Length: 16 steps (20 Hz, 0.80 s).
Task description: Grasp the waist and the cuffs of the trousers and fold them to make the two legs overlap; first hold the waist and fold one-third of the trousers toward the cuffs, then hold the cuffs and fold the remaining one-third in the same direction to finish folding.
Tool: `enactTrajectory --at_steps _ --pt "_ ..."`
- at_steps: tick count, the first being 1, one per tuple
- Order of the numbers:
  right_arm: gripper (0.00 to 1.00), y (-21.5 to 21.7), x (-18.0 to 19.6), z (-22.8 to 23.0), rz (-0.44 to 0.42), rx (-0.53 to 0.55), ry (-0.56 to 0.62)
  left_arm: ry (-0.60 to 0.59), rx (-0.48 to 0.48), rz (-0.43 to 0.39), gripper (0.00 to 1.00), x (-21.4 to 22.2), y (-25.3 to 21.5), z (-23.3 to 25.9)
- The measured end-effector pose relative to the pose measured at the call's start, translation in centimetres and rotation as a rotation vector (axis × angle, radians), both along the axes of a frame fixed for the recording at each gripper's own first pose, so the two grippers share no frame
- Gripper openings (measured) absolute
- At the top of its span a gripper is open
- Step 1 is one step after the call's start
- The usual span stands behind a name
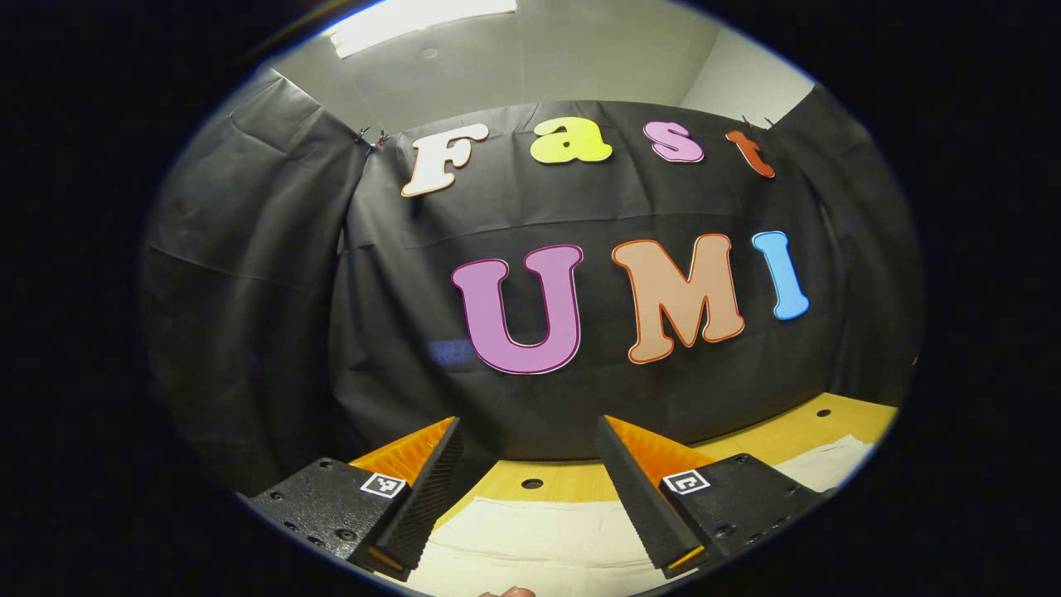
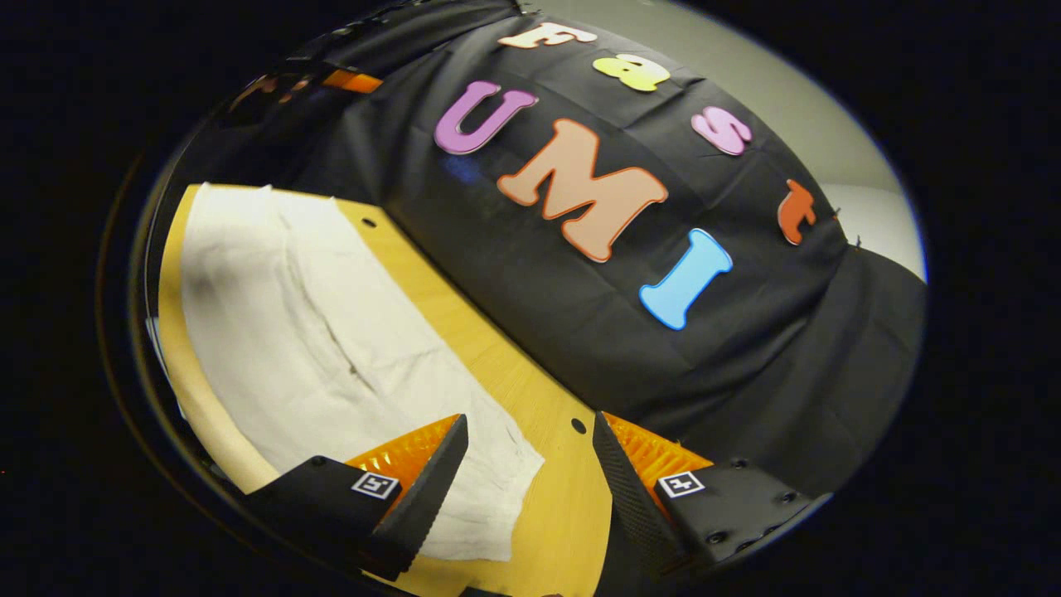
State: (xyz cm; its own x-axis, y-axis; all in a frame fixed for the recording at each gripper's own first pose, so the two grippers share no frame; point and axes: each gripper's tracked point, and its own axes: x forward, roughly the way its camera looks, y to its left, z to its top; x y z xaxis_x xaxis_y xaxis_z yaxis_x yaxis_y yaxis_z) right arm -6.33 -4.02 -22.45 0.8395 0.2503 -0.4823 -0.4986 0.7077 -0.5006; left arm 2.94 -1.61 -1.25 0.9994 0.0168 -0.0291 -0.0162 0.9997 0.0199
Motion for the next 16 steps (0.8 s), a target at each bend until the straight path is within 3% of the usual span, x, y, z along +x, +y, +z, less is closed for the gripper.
enactTrajectory --at_steps 7,13,16 --pt "0.98 -0.4 -4.8 -7.4 0.162 -0.186 0.135 0.021 0.01 -0.001 0.99 0.2 -0.5 -0.9" --pt "0.98 -1.0 -9.0 -12.5 0.23 -0.271 0.263 0.036 0.038 -0.004 0.96 0.0 -0.4 -1.7" --pt "1.0 -0.5 -10.4 -13.6 0.229 -0.255 0.287 0.057 0.086 -0.013 0.99 -0.7 -0.3 -3.2"
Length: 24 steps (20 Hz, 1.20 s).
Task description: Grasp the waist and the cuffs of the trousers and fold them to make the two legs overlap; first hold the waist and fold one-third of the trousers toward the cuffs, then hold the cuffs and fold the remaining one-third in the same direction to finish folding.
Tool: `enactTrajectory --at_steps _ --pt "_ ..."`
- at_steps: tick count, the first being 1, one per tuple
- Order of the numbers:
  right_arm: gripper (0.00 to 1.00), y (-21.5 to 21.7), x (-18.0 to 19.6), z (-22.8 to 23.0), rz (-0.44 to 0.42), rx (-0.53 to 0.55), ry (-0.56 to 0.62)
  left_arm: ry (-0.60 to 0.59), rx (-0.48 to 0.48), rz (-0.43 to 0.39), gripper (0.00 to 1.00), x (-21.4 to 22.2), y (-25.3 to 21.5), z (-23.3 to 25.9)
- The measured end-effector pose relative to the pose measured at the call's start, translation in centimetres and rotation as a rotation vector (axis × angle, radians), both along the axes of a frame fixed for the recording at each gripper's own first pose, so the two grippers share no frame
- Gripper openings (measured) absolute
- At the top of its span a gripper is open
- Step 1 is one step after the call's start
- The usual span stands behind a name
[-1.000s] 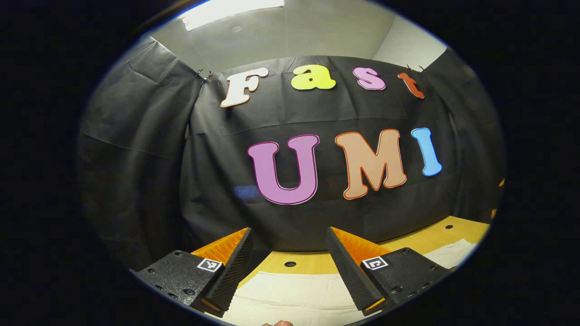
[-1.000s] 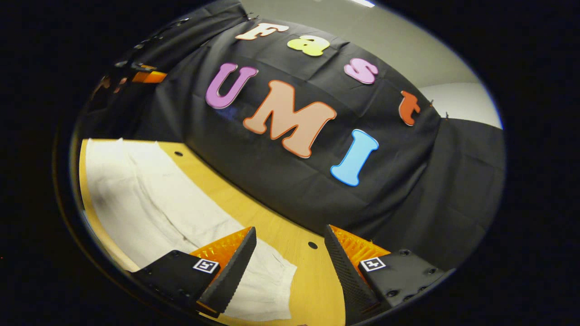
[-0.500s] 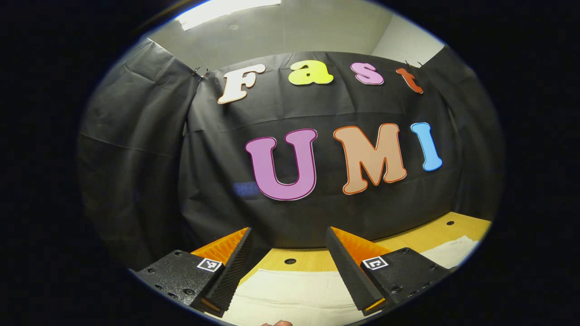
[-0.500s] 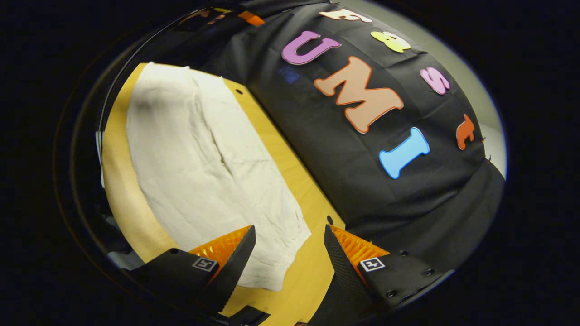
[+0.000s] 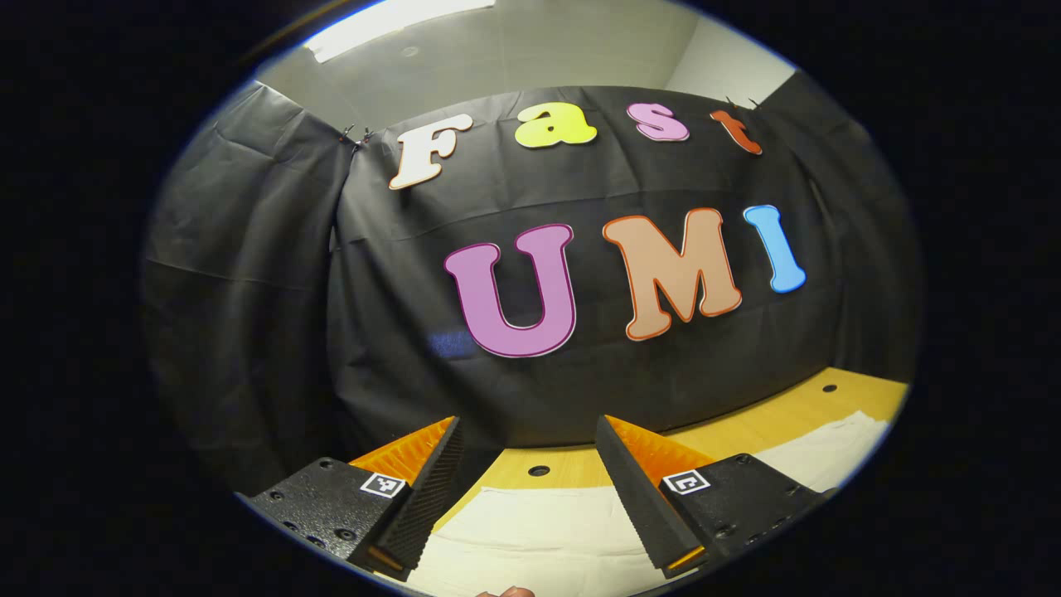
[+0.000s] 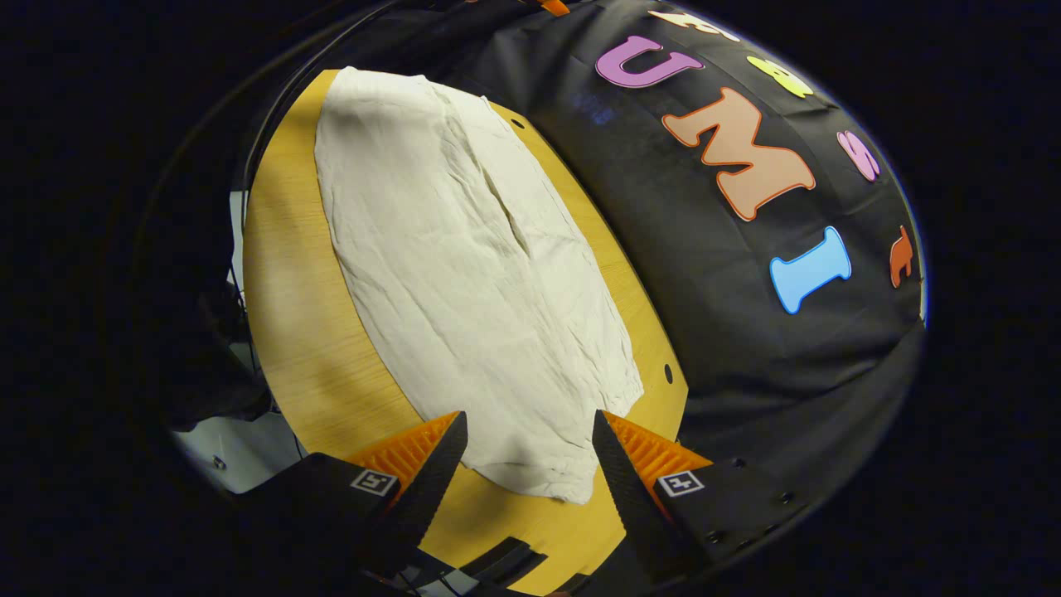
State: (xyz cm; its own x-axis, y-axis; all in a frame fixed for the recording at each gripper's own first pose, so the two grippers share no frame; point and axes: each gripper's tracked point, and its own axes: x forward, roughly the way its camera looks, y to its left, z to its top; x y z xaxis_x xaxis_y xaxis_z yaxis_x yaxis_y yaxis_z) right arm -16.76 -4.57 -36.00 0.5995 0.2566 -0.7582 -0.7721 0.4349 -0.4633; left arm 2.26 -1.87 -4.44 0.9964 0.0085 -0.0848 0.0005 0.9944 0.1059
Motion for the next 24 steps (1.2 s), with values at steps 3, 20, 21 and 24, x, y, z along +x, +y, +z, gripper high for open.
enactTrajectory --at_steps 3,20,21,24 --pt "0.98 0.1 -0.9 -0.8 0.013 -0.022 0.015 0.039 0.076 -0.012 0.96 -0.7 0.5 -2.0" --pt "0.55 0.4 0.5 -6.3 0.149 -0.225 0.055 0.172 0.252 -0.075 0.97 -3.9 1.7 -8.2" --pt "0.46 0.4 0.0 -6.7 0.152 -0.233 0.066 0.187 0.284 -0.09 0.96 -4.1 1.8 -8.9" --pt "0.1 0.4 0.2 -6.5 0.131 -0.235 0.057 0.234 0.382 -0.154 0.96 -5.2 2.2 -11.4"
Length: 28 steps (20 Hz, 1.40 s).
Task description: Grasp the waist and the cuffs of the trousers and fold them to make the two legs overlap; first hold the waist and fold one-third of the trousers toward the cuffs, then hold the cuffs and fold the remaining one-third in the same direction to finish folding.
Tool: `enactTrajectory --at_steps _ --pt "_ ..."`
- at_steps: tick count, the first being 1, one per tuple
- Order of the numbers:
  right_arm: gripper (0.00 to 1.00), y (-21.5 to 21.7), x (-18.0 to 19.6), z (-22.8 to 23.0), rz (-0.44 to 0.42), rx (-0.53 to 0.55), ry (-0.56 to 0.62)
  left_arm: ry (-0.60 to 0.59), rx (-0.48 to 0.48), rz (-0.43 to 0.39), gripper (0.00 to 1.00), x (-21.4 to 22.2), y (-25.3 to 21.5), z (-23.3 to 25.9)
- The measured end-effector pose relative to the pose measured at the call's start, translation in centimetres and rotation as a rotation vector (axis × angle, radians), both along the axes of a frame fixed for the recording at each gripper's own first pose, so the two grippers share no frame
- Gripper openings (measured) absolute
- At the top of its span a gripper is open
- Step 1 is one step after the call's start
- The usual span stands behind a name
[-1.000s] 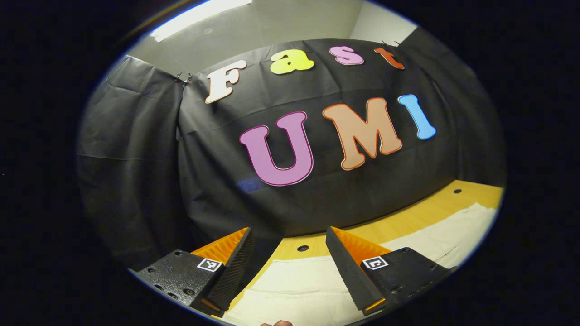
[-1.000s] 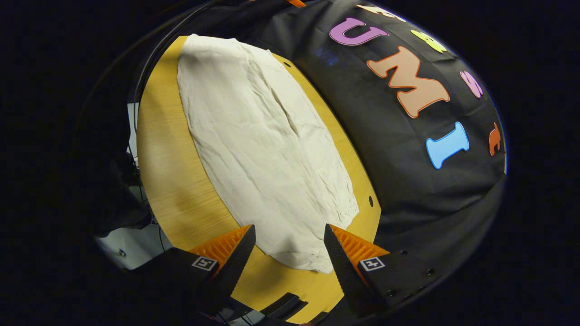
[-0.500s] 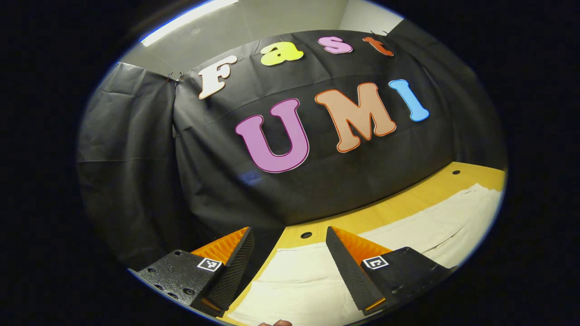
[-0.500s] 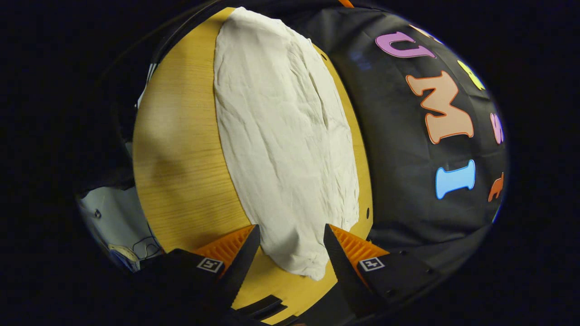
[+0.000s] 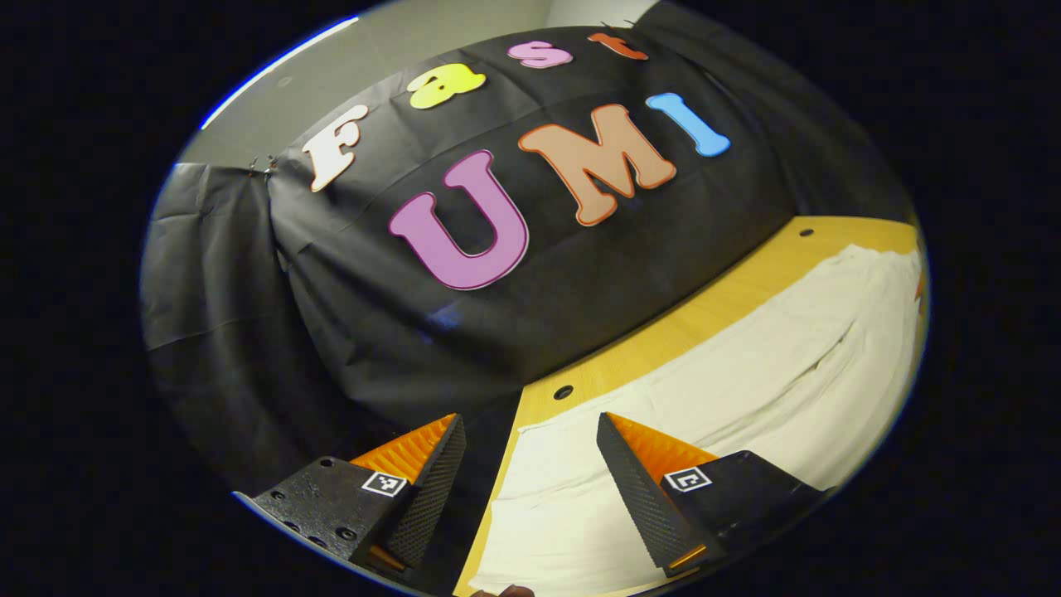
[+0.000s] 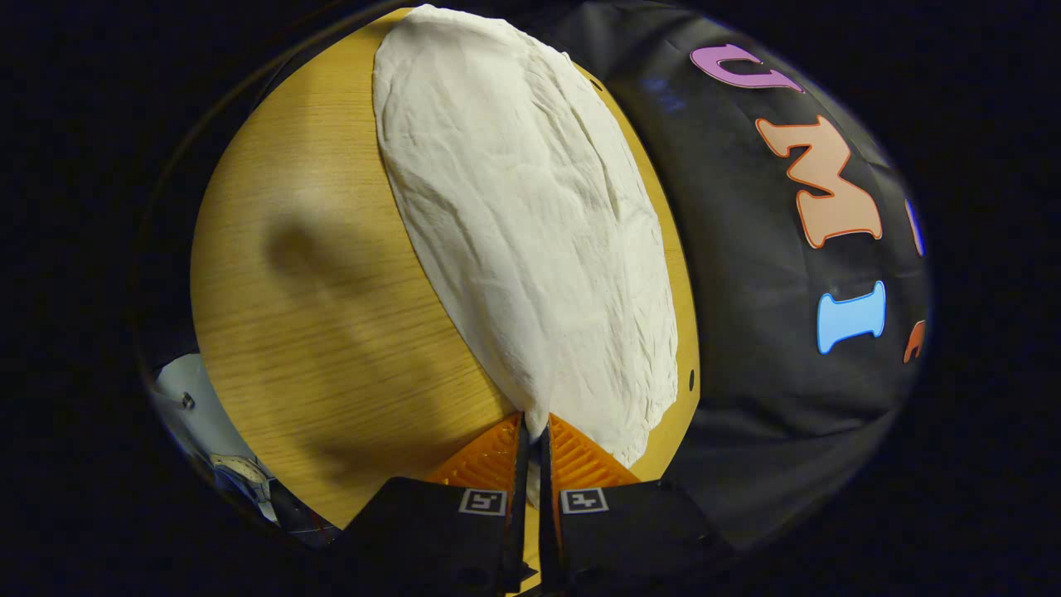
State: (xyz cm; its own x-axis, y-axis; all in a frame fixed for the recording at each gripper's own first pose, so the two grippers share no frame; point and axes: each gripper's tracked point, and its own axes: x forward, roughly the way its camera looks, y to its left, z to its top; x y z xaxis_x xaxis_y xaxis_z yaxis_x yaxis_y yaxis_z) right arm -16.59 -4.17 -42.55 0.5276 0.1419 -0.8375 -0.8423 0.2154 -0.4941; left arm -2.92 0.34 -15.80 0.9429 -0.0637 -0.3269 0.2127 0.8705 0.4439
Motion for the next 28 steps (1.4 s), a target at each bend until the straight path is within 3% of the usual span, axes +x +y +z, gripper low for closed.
enactTrajectory --at_steps 2,6,8,17,18,23,28 --pt "0.1 -0.1 0.1 -0.1 -0.036 0.021 0.018 0.05 0.073 -0.056 0.96 -1.3 0.6 -2.2" --pt "0.1 0.1 0.2 0.0 0.018 -0.004 -0.017 0.136 0.234 -0.161 0.96 -3.9 2.5 -6.4" --pt "0.07 0.1 0.3 -0.1 0.001 0.002 -0.015 0.19 0.307 -0.22 0.97 -5.3 3.1 -8.8" --pt "0.1 0.2 0.4 -0.1 -0.017 0.003 -0.026 0.385 0.565 -0.521 1.0 -12.6 5.1 -16.1" --pt "0.1 0.2 0.4 0.0 -0.016 0.001 -0.029 0.405 0.594 -0.548 0.97 -13.3 5.3 -16.8" --pt "0.1 0.2 0.3 0.0 -0.014 -0.005 -0.041 0.523 0.637 -0.632 0.97 -16.4 5.8 -19.4" --pt "0.1 0.2 0.4 0.1 -0.007 -0.008 -0.052 0.49 0.696 -0.685 0.91 -14.2 5.0 -20.1"
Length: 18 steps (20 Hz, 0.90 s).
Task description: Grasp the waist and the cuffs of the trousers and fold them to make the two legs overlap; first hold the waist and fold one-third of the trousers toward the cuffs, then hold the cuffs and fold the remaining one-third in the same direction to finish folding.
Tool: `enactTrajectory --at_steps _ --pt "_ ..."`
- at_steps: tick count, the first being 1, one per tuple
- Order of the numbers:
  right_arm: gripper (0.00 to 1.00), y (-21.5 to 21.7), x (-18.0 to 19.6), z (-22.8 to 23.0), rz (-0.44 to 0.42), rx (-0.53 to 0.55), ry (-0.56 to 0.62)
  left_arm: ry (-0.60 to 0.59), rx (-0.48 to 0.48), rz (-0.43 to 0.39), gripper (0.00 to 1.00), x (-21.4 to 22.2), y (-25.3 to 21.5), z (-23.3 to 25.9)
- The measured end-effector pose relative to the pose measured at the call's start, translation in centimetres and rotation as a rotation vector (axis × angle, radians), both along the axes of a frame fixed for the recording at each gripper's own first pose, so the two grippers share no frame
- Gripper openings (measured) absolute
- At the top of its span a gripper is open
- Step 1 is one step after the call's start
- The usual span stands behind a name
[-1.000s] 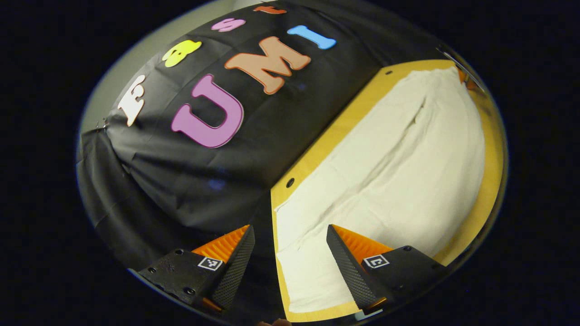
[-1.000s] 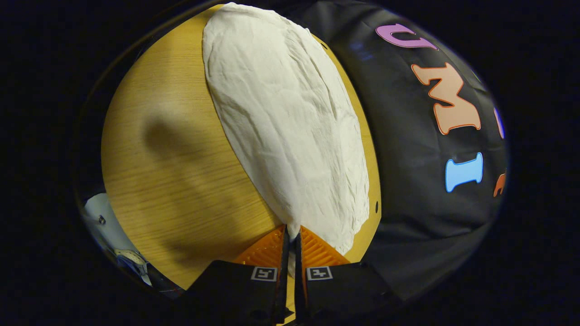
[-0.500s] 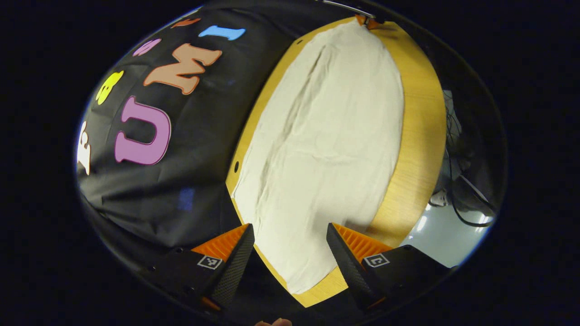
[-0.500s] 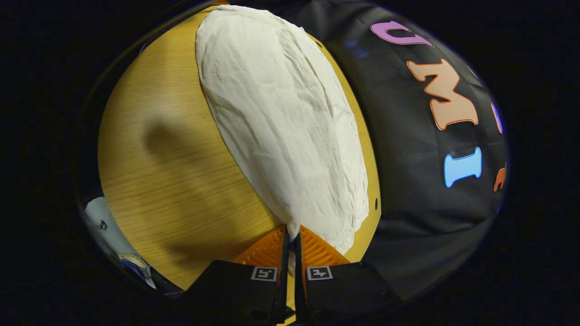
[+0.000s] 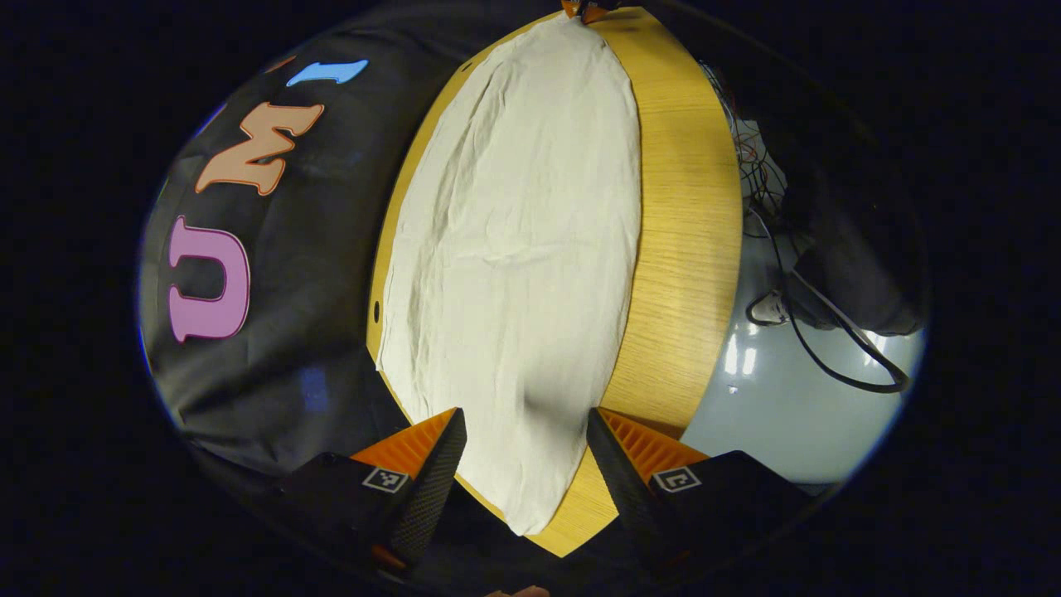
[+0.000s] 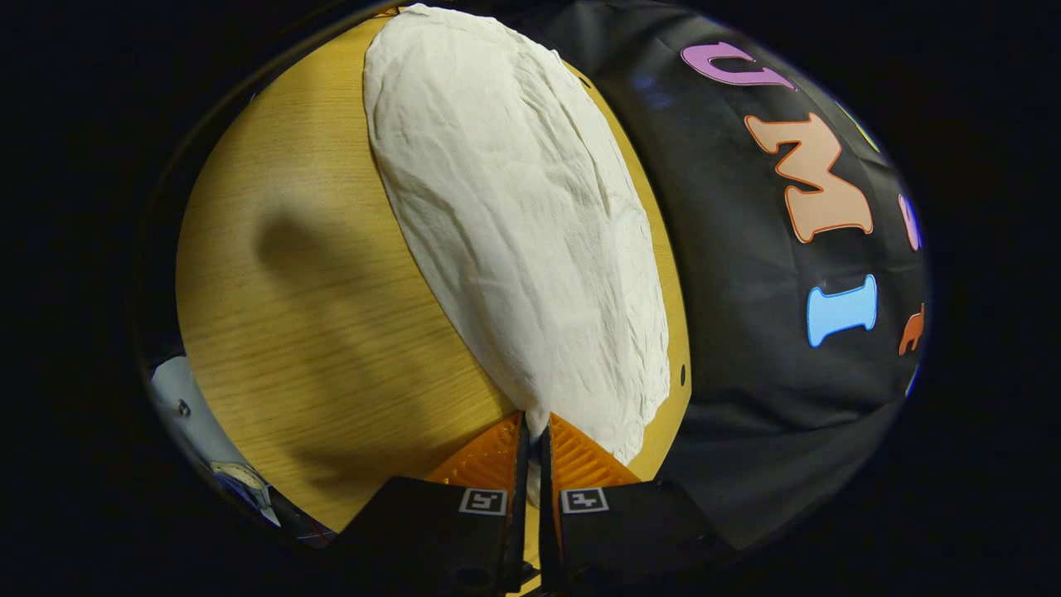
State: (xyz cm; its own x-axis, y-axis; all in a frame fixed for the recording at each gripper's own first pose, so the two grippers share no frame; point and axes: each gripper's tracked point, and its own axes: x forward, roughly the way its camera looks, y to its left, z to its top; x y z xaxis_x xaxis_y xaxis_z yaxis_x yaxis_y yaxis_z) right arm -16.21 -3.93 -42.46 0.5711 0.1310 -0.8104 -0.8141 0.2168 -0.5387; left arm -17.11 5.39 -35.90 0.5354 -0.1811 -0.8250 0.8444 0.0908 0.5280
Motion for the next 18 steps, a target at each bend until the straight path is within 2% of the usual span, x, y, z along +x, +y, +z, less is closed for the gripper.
enactTrajectory --at_steps 4,6,7,8,9,10,11,12,14,15,18 --pt "0.1 0.0 0.1 0.0 -0.008 -0.001 -0.006 -0.01 0.033 -0.012 0.81 1.9 -0.5 -1.0" --pt "0.1 0.0 0.1 0.0 -0.008 -0.002 -0.01 0.006 0.048 0.011 0.65 2.1 -0.3 -1.6" --pt "0.1 0.0 0.0 0.0 -0.008 -0.004 -0.013 0.016 0.055 0.019 0.52 2.0 -0.4 -1.9" --pt "0.1 0.0 0.1 0.0 -0.006 -0.005 -0.016 0.022 0.063 0.024 0.43 1.9 -0.5 -2.3" --pt "0.1 0.0 0.1 0.0 -0.006 -0.006 -0.019 0.023 0.07 0.023 0.29 1.8 -0.4 -2.3" --pt "0.1 0.0 0.1 0.1 -0.009 -0.005 -0.021 0.037 0.078 0.031 0.25 1.5 -0.3 -2.6" --pt "0.1 -0.1 0.1 0.1 -0.015 -0.002 -0.021 0.035 0.082 0.042 0.09 1.6 -0.3 -2.7" --pt "0.1 -0.1 0.1 0.1 -0.025 0.004 -0.019 0.031 0.085 0.052 0.04 1.8 -0.3 -2.7" --pt "0.1 -0.3 0.3 0.4 -0.053 0.019 -0.016 0.049 0.084 0.083 0.02 2.0 -0.1 -2.8" --pt "0.07 -0.4 0.6 0.7 -0.061 0.024 -0.028 0.069 0.076 0.112 0.0 1.9 0.1 -2.9" --pt "0.1 -0.6 2.3 3.1 -0.09 0.059 -0.087 0.089 0.045 0.187 0.0 3.0 0.2 -2.1"
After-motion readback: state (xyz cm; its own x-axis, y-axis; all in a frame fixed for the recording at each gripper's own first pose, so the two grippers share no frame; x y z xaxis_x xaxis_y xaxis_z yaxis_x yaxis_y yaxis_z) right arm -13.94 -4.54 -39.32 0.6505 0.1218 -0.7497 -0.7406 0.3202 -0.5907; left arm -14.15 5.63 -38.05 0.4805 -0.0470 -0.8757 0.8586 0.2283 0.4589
